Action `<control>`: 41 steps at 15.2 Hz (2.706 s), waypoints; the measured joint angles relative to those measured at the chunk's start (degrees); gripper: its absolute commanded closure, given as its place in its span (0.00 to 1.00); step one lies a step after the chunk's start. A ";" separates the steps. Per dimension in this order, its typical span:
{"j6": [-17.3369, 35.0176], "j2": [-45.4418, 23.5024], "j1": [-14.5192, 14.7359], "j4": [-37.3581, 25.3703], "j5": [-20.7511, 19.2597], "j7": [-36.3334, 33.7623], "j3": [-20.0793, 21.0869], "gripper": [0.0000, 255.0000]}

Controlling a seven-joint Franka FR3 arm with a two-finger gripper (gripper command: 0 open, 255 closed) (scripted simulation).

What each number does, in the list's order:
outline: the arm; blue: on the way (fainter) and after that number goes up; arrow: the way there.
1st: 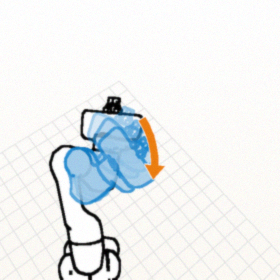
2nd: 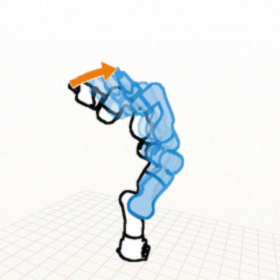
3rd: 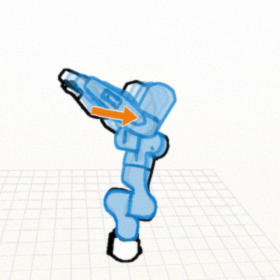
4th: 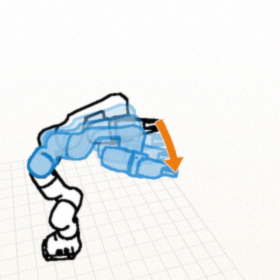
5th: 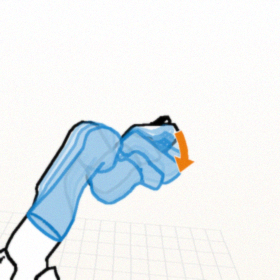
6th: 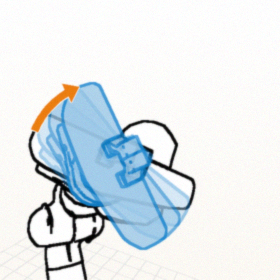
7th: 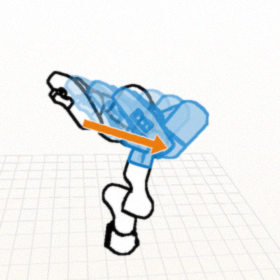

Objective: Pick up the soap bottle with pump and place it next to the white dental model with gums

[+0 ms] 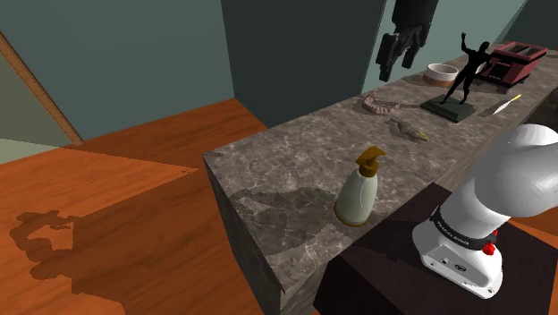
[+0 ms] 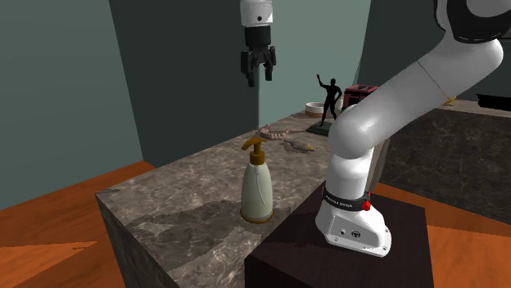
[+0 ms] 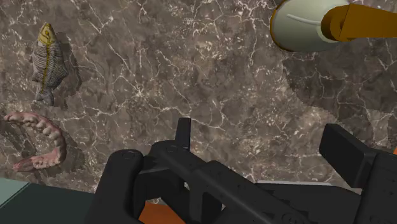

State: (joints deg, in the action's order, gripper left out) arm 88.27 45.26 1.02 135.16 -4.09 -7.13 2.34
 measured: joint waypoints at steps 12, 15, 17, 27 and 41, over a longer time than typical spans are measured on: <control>11.66 8.22 14.58 17.59 5.79 18.12 -0.12 0.00; 14.97 10.99 19.32 23.07 7.48 23.78 -0.35 0.00; 15.97 12.59 21.25 25.42 8.22 25.79 -0.32 0.00; 21.96 12.38 22.17 31.10 8.87 26.65 -0.02 0.00; 22.02 12.38 22.18 31.15 8.91 26.64 -0.01 1.00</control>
State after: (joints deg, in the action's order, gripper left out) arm 110.29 57.64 23.21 166.31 4.81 19.51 2.33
